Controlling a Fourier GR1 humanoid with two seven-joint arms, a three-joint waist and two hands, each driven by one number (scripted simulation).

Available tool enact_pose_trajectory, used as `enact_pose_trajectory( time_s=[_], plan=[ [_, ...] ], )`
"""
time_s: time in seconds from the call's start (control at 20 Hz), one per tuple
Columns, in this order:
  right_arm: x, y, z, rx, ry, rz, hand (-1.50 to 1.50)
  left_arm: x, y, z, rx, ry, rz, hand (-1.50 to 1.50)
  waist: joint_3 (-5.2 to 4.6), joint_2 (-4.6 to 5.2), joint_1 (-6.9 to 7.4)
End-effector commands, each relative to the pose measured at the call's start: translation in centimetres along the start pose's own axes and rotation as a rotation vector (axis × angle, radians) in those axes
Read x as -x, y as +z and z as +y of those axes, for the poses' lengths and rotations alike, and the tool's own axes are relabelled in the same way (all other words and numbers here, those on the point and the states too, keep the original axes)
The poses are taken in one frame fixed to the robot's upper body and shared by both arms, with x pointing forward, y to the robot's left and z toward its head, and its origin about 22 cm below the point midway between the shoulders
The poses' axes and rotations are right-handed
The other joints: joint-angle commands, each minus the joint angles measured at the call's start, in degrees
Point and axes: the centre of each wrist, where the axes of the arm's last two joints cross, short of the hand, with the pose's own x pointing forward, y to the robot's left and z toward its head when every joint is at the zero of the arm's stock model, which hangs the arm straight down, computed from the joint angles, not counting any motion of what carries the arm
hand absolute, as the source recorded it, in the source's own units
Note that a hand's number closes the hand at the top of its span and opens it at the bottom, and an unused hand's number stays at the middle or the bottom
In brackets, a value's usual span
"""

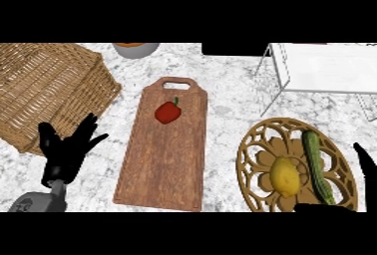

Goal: Pick the lemon from the placemat and place it in the tiered shelf

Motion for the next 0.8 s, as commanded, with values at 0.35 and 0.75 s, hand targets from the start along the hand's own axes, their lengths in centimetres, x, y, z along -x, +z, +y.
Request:
enact_pose_trajectory(
  time_s=[0.35,0.75],
  plan=[
    [-2.6,-0.4,4.9,0.010,0.038,0.220,-1.50,0.7,0.2,1.2,-0.007,0.005,0.042,0.00,-0.21,0.15,-0.67],
    [-2.5,-1.7,7.8,0.056,0.117,0.273,-1.50,2.6,0.0,1.7,-0.006,0.020,0.060,0.00,-0.21,0.16,-1.42]
  ],
)
